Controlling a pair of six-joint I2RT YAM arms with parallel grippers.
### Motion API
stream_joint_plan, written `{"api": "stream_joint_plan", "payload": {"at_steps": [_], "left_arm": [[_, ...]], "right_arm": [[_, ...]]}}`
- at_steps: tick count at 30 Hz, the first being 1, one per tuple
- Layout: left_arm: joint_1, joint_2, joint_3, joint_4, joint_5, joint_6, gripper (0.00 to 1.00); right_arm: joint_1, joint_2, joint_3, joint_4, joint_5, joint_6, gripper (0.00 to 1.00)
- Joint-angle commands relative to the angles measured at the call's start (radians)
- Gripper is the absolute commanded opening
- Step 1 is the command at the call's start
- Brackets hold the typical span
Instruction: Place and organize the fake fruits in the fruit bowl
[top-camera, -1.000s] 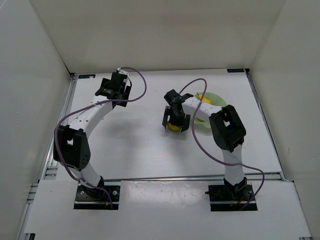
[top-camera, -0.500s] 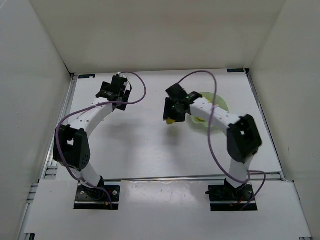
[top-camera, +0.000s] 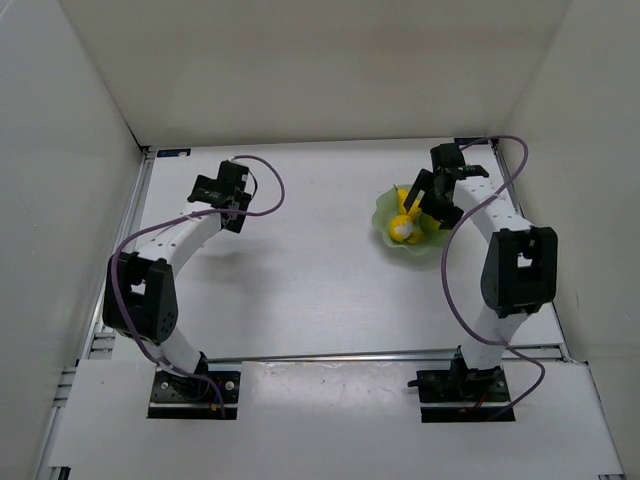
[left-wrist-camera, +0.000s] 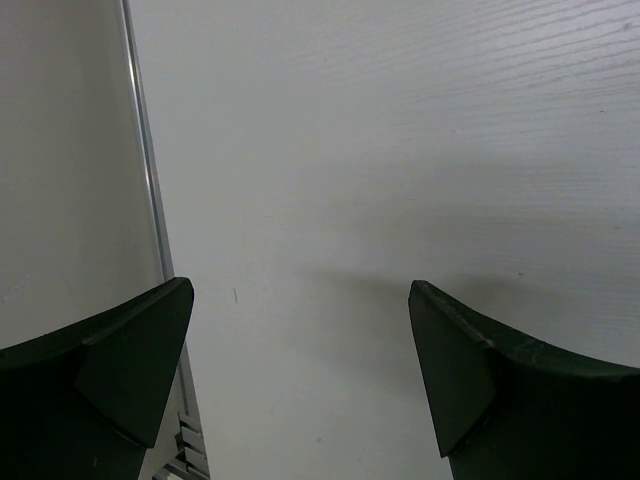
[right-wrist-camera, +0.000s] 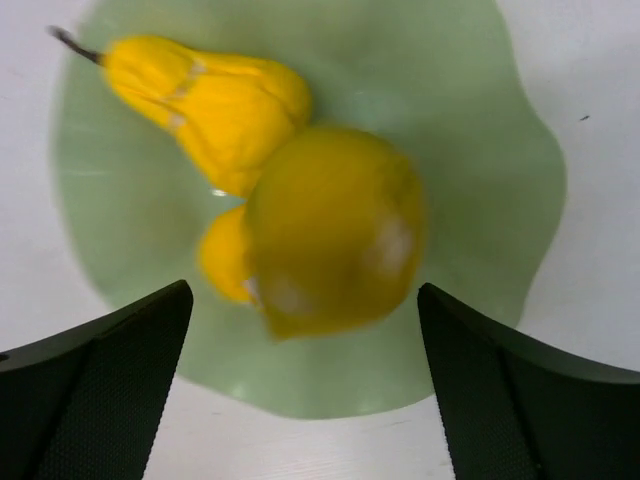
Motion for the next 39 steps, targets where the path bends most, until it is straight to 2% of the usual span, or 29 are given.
{"api": "stream_joint_plan", "payload": {"at_steps": [1, 6, 12, 16, 19, 20, 21, 25, 33, 39], "left_arm": [[0.007, -0.078, 0.009, 0.011, -0.028, 0.003, 1.0], [0.028, -0.097, 0.0, 0.011, -0.028, 0.003, 1.0], [0.068, -0.13, -0.028, 0.011, -0.038, -0.016, 1.0], [0.123, -0.163, -0.061, 0.011, -0.048, -0.06, 1.0], [0.195, -0.2, -0.106, 0.002, -0.023, -0.099, 1.0], [0.215, -0.212, -0.12, 0.002, -0.01, -0.099, 1.0], [0.234, -0.237, -0.135, -0.009, 0.006, -0.109, 1.0], [0.329, -0.292, -0.204, -0.029, 0.038, -0.119, 1.0], [0.398, -0.337, -0.244, -0.047, 0.103, -0.129, 1.0], [0.432, -0.346, -0.221, -0.047, 0.133, -0.119, 1.0]], "right_arm": [[-0.012, -0.044, 0.07, -0.072, -0.001, -0.059, 1.0], [-0.03, -0.192, 0.079, -0.072, 0.03, -0.079, 1.0], [-0.136, -0.399, -0.004, -0.13, 0.01, -0.097, 1.0], [-0.263, -0.495, -0.163, -0.167, 0.023, -0.134, 1.0], [-0.358, -0.551, -0.301, -0.176, -0.037, -0.168, 1.0], [-0.375, -0.573, -0.335, -0.176, -0.096, -0.177, 1.0], [-0.388, -0.597, -0.411, -0.176, -0.097, -0.177, 1.0], [-0.388, -0.746, -0.536, -0.13, -0.106, -0.139, 1.0], [-0.399, -0.725, -0.536, -0.1, -0.198, 0.028, 1.0], [-0.399, -0.725, -0.536, -0.098, -0.2, 0.041, 1.0]]}}
